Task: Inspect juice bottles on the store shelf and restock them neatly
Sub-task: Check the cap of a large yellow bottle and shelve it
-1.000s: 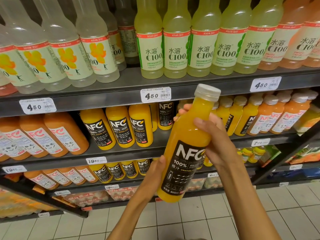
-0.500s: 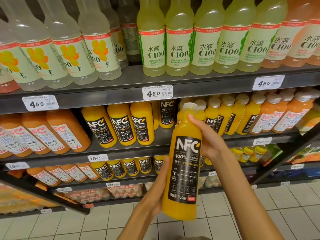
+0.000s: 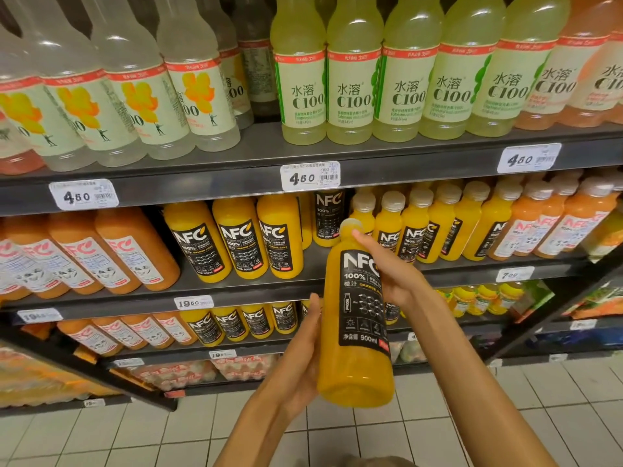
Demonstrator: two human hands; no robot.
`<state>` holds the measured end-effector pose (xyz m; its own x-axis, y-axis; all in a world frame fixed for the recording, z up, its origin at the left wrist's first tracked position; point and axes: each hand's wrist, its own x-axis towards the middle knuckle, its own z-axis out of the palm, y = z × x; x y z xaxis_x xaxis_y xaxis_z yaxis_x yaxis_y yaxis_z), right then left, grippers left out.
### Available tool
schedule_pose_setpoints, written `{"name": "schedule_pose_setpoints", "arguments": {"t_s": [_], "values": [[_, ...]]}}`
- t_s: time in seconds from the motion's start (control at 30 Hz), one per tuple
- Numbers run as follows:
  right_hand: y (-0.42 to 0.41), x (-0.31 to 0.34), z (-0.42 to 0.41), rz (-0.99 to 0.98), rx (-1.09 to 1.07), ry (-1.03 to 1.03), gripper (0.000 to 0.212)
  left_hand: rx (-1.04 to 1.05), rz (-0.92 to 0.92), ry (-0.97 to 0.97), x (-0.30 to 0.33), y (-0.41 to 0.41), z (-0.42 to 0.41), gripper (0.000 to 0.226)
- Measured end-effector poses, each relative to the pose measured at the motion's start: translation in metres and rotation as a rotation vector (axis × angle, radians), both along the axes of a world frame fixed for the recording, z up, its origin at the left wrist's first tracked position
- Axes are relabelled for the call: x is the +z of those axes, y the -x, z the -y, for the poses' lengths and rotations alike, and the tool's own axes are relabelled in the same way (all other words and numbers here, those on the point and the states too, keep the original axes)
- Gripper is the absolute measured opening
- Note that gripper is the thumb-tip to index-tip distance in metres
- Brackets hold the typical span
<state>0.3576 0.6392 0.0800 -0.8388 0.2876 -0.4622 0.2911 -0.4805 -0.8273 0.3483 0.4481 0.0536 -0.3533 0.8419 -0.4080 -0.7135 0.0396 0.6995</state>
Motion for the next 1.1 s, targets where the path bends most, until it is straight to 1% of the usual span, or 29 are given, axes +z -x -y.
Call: {"name": "schedule_pose_setpoints", "arguments": {"t_s": [0.03,0.1,0.17,0.23,0.3,0.4,0.47,0.53,0.6,0.67,0.77,0.83,0.9,0.93,1.1], "values": [[0.000,-0.004,0.001,-0.011,-0.035,0.038,0.050,0.005,0.002,0.009,0.000,0.001,0.000,0.063],[0.002,-0.011,0.002,-0.016,-0.092,0.100,0.041,0.020,0.016,0.029,-0.001,0.002,-0.002,0.061],[0.003,-0.012,0.003,0.004,-0.116,0.121,0.033,0.047,0.068,0.053,-0.003,0.000,-0.003,0.058],[0.005,-0.012,0.003,0.014,-0.131,0.127,0.032,0.069,0.172,0.059,-0.006,-0.002,-0.003,0.059],[0.007,-0.011,0.002,0.017,-0.120,0.122,0.032,0.044,0.293,0.039,-0.007,-0.003,-0.004,0.061],[0.009,-0.007,0.000,0.001,-0.064,0.117,0.030,-0.014,0.417,-0.032,-0.009,-0.001,-0.005,0.076],[0.010,-0.006,0.000,-0.018,-0.043,0.116,0.028,-0.052,0.417,-0.087,-0.010,0.000,-0.007,0.082],[0.012,-0.005,0.000,-0.034,-0.033,0.095,0.029,-0.031,0.376,-0.076,-0.011,0.002,-0.008,0.089],[0.014,-0.005,0.000,-0.033,-0.026,0.055,0.031,0.016,0.291,-0.015,-0.012,0.005,-0.007,0.096],[0.015,-0.002,0.000,-0.013,-0.004,-0.006,0.035,0.038,0.104,0.088,-0.007,0.008,-0.007,0.091],[0.018,0.001,0.001,-0.062,-0.008,-0.056,0.040,0.077,-0.285,0.239,-0.001,0.009,-0.009,0.076],[0.017,0.001,0.005,-0.124,-0.037,-0.048,0.043,0.107,-0.418,0.263,-0.001,0.010,-0.010,0.072],[0.016,0.000,0.008,-0.179,-0.049,-0.056,0.046,0.115,-0.475,0.263,-0.002,0.009,-0.010,0.066],[0.015,-0.001,0.009,-0.211,-0.050,-0.063,0.044,0.109,-0.489,0.253,-0.003,0.009,-0.009,0.063],[0.008,-0.002,0.009,-0.309,-0.059,-0.076,0.023,0.082,-0.465,0.181,-0.006,0.009,-0.005,0.058]]}}
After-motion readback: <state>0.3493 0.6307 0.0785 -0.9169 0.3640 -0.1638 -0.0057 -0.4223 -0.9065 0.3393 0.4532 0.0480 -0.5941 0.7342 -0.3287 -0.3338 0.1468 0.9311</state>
